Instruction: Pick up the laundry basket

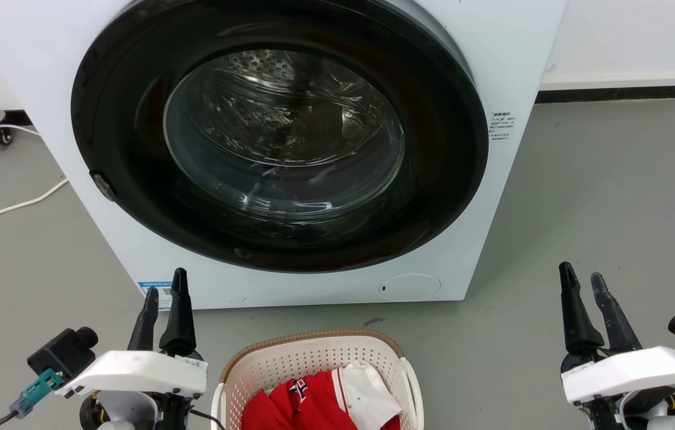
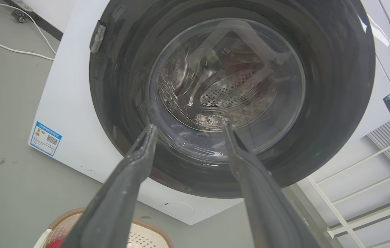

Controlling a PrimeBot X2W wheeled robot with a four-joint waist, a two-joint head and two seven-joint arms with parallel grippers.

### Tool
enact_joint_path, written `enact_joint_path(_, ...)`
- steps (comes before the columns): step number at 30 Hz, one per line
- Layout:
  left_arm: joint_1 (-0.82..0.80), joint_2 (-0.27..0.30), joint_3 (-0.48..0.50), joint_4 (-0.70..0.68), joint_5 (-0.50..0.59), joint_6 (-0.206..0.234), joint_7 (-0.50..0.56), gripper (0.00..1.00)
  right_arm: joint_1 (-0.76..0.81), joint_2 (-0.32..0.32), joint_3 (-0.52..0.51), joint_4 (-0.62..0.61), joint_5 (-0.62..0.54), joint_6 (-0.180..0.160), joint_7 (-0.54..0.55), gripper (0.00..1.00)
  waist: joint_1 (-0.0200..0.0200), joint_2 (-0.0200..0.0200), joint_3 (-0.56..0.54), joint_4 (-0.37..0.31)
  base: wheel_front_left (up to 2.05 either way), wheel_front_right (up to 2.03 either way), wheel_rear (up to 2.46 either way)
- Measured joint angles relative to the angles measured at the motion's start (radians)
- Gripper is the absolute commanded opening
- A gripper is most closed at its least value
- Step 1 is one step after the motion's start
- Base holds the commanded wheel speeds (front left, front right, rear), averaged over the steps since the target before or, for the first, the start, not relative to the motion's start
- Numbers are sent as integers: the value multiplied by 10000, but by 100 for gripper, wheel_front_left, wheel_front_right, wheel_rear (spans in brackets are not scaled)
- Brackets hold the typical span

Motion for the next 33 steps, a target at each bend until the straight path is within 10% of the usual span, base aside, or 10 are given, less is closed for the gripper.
enact_joint_path(33,248,27,-240,58,3703,-88,-920,100,315,-2,263,-382,-3986,0,-947,100,0,0,-6,57,0,0,0)
